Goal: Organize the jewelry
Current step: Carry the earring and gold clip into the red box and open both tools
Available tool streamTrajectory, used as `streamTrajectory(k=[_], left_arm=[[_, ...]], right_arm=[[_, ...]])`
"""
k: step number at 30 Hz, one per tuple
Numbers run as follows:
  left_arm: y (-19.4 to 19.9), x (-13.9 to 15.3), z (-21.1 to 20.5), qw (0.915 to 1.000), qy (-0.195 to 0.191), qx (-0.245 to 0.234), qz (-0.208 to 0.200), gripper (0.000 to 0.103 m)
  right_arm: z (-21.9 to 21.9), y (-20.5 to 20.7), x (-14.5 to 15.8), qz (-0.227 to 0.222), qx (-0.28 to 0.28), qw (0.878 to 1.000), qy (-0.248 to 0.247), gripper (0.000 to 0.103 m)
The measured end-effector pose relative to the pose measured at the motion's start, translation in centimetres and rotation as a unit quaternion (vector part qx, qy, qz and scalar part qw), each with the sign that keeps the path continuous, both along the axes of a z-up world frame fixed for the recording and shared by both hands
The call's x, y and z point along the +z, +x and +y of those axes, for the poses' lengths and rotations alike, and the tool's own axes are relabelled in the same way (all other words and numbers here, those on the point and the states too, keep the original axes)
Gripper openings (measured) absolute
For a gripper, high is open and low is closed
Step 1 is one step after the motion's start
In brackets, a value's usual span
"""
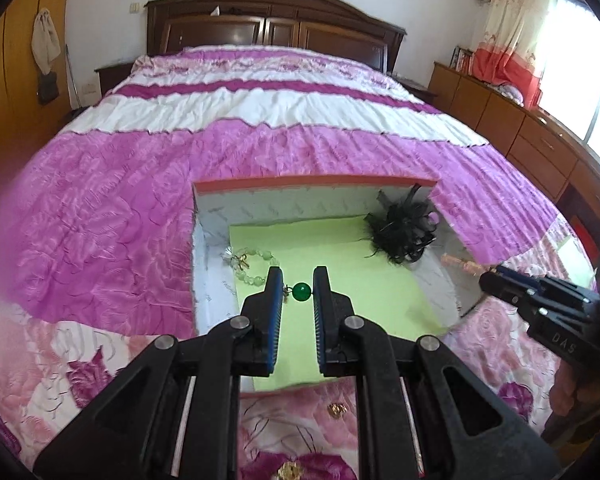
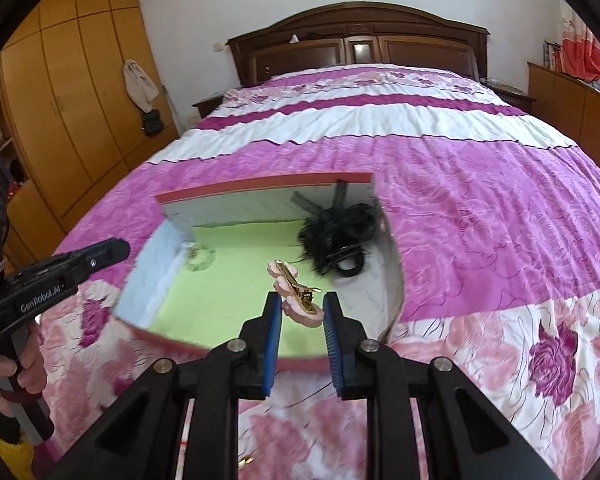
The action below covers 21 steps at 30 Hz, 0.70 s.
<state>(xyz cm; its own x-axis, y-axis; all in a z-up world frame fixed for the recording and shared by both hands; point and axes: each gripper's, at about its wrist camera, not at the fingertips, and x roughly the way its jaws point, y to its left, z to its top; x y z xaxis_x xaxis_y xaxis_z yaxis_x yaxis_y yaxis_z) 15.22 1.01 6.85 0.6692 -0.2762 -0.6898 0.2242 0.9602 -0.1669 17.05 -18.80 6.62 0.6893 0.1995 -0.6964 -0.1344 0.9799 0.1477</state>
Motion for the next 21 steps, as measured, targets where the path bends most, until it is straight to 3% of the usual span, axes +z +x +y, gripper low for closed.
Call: streamTrajectory(k=[10, 21], left_arm=[[3.3, -4.6, -1.2, 0.9986, 0.018, 0.007, 0.049, 0.007], [3.7, -6.6, -1.9, 0.9964, 0.038, 0.010, 0.075, 0.007]], right_arm=[[-0.8, 4.0, -3.7, 0.039, -0.022, 0.999, -0.027, 0.023], [-0.2, 5.0, -5.0, 0.049, -0.024, 0.997, -0.046, 0.024]])
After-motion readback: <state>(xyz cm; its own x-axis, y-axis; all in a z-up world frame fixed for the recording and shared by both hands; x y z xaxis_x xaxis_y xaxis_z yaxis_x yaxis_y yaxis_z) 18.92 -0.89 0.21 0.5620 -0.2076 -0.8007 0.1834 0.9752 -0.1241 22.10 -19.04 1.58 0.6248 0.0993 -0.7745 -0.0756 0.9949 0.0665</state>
